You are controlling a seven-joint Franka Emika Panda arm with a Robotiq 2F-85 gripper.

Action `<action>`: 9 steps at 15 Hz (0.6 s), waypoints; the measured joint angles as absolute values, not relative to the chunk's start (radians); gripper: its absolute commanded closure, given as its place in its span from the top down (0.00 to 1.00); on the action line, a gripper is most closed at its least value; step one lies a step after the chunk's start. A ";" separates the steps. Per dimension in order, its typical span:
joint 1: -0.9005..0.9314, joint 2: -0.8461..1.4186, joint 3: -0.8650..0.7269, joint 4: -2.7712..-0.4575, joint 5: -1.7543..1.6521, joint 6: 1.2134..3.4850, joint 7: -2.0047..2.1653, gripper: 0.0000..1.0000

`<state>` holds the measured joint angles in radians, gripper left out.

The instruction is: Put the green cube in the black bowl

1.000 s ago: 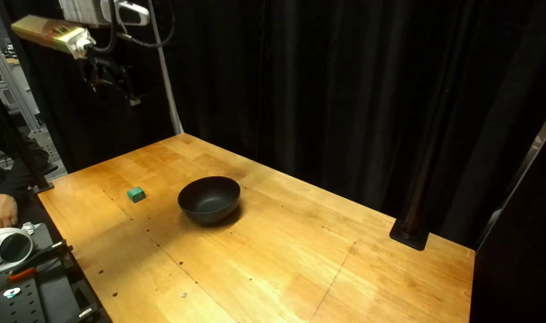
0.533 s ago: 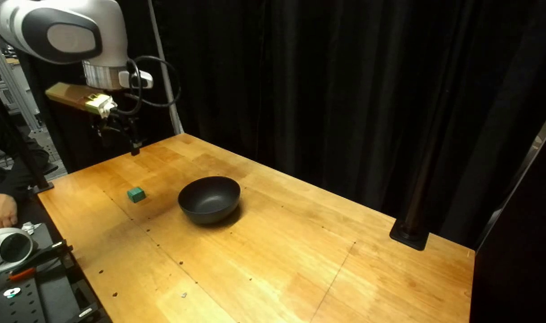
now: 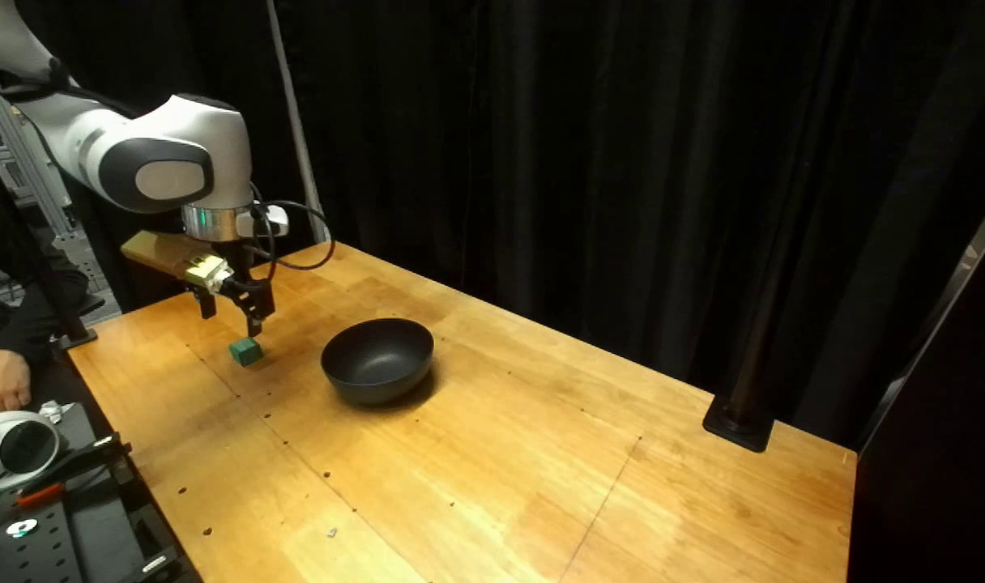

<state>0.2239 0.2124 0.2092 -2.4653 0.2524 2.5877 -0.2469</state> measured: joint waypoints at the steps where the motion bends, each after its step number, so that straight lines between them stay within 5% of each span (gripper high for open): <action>1: 0.223 0.235 0.217 -2.462 0.252 2.609 -0.246 1.00; 9: 0.221 0.409 0.261 -2.403 0.235 2.703 -0.224 1.00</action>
<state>0.2205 0.4088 0.2608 -2.4028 0.2351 2.7033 -0.2238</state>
